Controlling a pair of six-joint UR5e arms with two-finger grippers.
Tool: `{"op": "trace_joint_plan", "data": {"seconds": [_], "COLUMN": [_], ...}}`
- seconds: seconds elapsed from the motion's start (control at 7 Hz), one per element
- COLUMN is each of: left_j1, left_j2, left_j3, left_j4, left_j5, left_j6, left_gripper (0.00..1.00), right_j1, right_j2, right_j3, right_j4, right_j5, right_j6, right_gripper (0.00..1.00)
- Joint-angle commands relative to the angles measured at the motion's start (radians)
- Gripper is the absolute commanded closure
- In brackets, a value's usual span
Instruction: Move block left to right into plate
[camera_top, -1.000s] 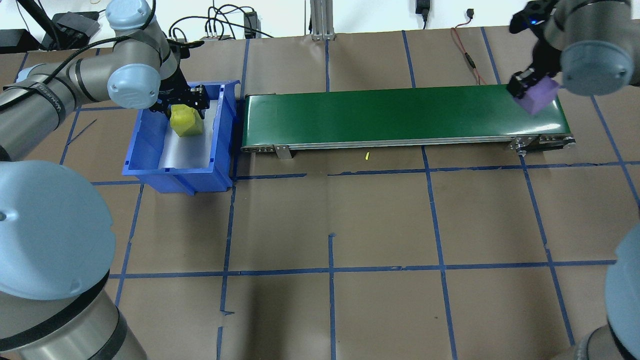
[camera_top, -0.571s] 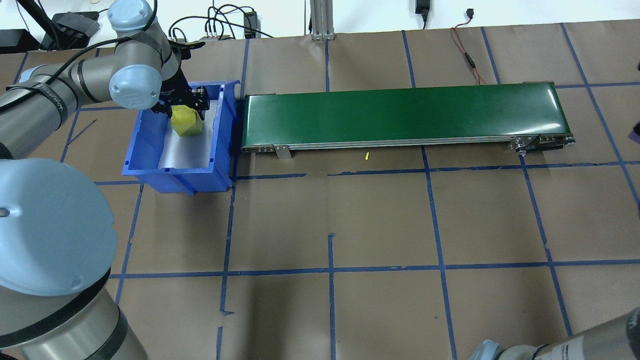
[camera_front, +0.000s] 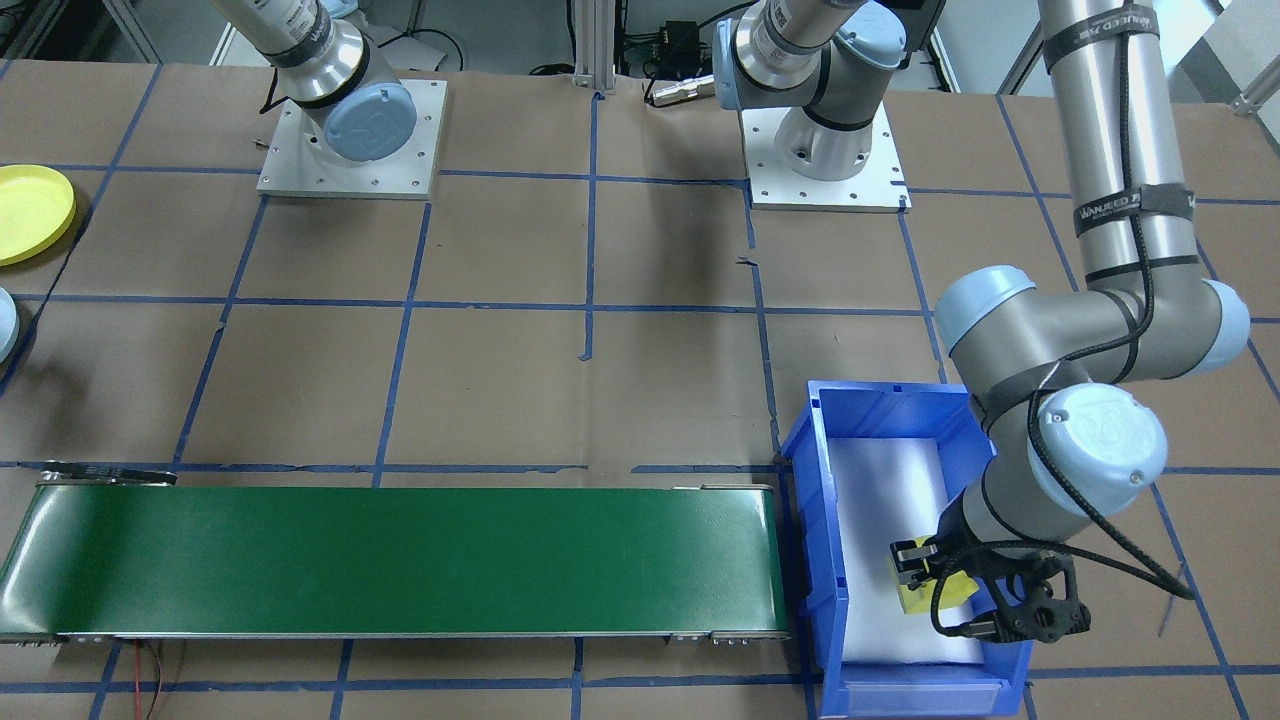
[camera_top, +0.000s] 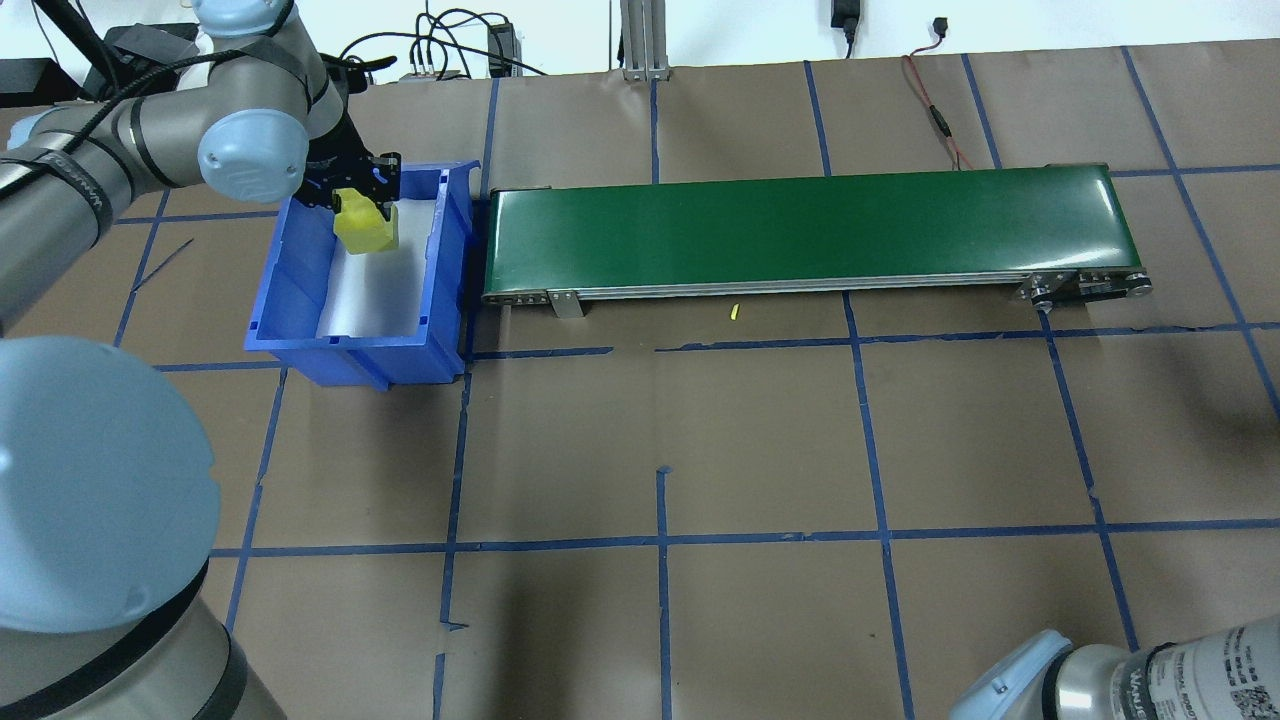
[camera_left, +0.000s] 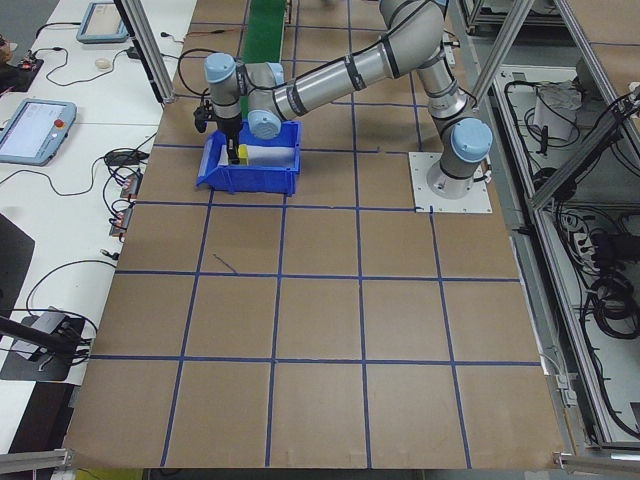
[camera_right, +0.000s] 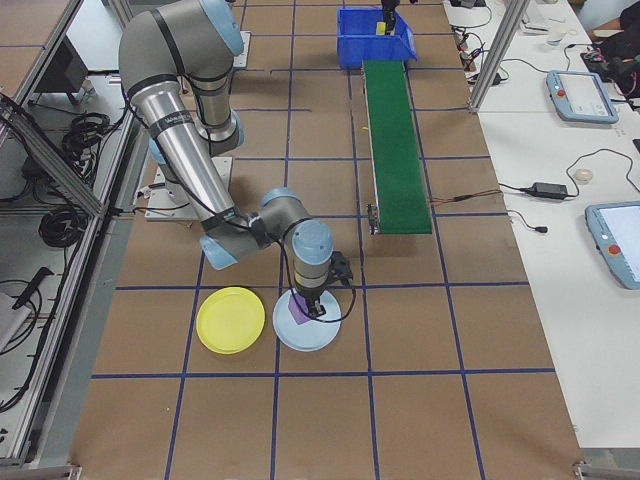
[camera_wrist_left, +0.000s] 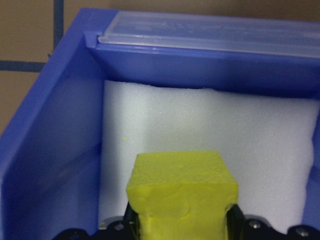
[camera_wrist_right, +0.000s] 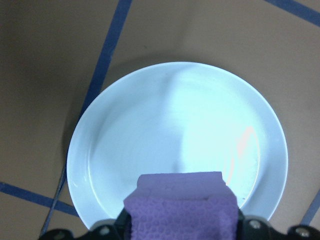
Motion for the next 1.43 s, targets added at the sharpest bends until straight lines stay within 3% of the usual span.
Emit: {"op": "trace_joint_plan", "data": {"seconds": [0.0, 0.14, 0.29, 0.57, 0.86, 1.0, 1.14, 1.29], "left_j1": [-0.030, -0.054, -0.129, -0.248, -0.281, -0.292, -0.294, -0.294], "left_j2": [0.137, 0.183, 0.190, 0.127, 0.008, -0.005, -0.003, 0.001], "left_j3": [0.004, 0.004, 0.003, 0.006, -0.003, -0.016, -0.031, -0.039], "left_j4": [-0.098, -0.158, -0.154, -0.055, 0.089, 0.105, 0.105, 0.107], "left_j5": [-0.035, -0.087, -0.092, -0.092, -0.095, -0.093, -0.092, -0.093], "left_j6": [-0.032, -0.055, -0.077, -0.149, -0.149, -0.123, -0.121, -0.123], "left_gripper": [0.70, 0.70, 0.70, 0.69, 0.67, 0.64, 0.40, 0.08], "right_j1": [-0.025, -0.017, 0.021, 0.252, 0.515, 0.641, 0.738, 0.818], "right_j2": [0.009, 0.000, -0.035, -0.102, -0.107, -0.112, -0.113, -0.113], "right_j3": [0.007, -0.004, -0.005, -0.005, -0.021, -0.057, -0.097, -0.141], "right_j4": [-0.014, -0.009, 0.010, 0.011, 0.061, 0.105, 0.151, 0.184], "right_j5": [0.032, 0.042, 0.042, 0.029, 0.035, 0.045, 0.052, 0.083], "right_j6": [0.012, 0.140, 0.230, 0.396, 0.725, 0.879, 1.037, 1.149], "right_gripper": [0.00, 0.00, 0.00, 0.00, 0.00, 0.00, 0.00, 0.00]}}
